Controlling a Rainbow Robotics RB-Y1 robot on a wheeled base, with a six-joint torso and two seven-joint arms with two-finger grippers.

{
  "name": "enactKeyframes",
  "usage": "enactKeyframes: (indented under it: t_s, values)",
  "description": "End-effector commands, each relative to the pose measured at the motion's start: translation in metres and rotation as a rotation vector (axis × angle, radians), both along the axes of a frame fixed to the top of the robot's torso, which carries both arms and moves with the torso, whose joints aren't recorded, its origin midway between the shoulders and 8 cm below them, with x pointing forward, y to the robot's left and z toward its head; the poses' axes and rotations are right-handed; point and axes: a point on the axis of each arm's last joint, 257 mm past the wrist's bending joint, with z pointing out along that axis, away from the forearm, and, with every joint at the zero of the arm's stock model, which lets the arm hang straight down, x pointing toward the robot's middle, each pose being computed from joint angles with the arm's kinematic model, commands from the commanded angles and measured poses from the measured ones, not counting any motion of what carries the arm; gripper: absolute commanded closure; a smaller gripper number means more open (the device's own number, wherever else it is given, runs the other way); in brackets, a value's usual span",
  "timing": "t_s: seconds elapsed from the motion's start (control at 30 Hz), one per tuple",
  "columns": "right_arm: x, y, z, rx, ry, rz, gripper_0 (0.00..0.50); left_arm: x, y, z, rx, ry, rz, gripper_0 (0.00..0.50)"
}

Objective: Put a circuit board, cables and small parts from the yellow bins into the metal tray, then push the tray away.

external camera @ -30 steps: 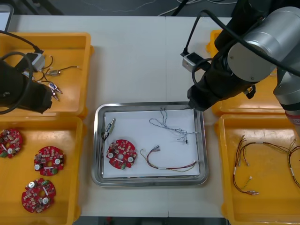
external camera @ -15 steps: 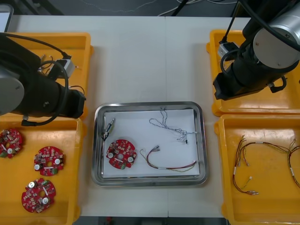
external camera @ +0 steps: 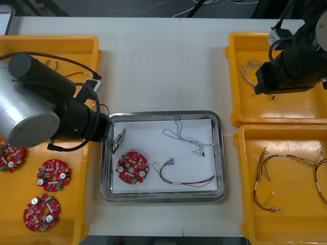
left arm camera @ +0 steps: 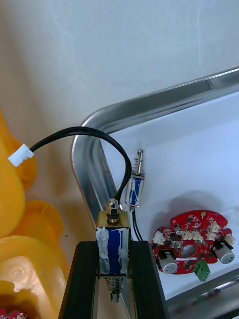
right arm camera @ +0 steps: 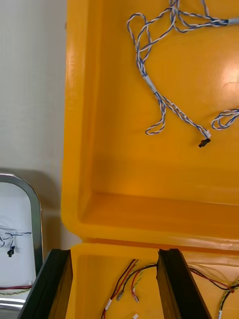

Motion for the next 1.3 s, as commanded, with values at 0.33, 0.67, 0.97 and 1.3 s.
enactKeyframes:
  t_s: [0.33,0.67,0.97,1.3]
  values:
    - [-0.025,-0.059,0.011,0.059,-0.054,-0.134,0.008,-0.002,-0.03,0.017,0.001,0.011,0.079,0.5]
    - [-0.042,-0.087,-0.005,0.102,-0.021,-0.204,0.007,0.024,-0.066,0.014,0.0,0.011,0.159,0.5]
    - [-0.062,-0.113,-0.023,0.069,-0.009,-0.257,0.006,0.031,-0.074,0.006,0.016,0.01,0.177,0.5]
    - [-0.08,-0.125,-0.035,0.062,0.005,-0.279,0.005,0.022,-0.074,-0.012,0.06,0.02,0.173,0.5]
